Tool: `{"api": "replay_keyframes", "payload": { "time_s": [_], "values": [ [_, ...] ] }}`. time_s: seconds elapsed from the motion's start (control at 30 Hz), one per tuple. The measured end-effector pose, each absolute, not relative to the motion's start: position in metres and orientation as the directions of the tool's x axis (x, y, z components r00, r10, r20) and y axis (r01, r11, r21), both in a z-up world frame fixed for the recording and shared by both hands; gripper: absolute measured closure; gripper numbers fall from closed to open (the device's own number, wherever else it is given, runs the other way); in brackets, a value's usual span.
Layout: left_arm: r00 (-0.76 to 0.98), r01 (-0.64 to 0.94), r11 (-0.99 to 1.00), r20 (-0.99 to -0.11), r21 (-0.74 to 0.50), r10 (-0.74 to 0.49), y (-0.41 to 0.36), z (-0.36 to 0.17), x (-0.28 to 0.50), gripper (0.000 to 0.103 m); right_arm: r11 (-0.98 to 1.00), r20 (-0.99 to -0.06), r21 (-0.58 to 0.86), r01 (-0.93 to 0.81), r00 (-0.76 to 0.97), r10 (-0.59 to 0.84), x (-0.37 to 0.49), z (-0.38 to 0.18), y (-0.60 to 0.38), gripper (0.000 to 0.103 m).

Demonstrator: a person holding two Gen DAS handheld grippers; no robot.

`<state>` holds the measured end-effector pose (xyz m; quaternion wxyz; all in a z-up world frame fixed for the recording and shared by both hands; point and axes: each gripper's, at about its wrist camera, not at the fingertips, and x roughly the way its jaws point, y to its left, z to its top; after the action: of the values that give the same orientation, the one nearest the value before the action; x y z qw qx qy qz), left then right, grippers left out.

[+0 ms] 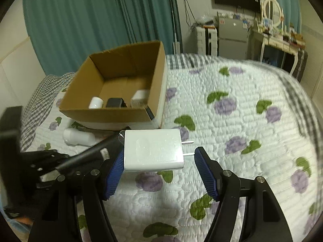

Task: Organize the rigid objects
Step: 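Carry the remote and charger into the box and open both grippers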

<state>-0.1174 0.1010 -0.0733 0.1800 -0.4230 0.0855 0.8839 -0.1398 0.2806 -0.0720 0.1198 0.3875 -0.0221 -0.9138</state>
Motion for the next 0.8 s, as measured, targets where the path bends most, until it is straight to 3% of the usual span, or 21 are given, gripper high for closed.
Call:
{"api": "replay_keyframes", "payload": {
  "time_s": [0.27,0.43,0.8],
  "values": [
    [-0.704,-0.372,-0.928,-0.651,-0.003,0.284,0.088,0.003,-0.107,0.085,-0.962,-0.638,0.083,0.259,-0.728,-0.251,-0.131,-0.021,0.264,0.035],
    [-0.765,-0.314,-0.950,-0.594,0.010,0.246,0.072,0.035,-0.133,0.085,-0.949,-0.603,0.064,0.308,-0.746,-0.283,-0.146,-0.002,0.247,0.035],
    [-0.745,-0.191,-0.981,-0.654,0.024,0.129,0.045,-0.010,-0.236,0.085,-0.930,-0.593,0.042,0.366,-0.740,-0.318,-0.227,-0.017,0.219,0.035]
  ]
}}
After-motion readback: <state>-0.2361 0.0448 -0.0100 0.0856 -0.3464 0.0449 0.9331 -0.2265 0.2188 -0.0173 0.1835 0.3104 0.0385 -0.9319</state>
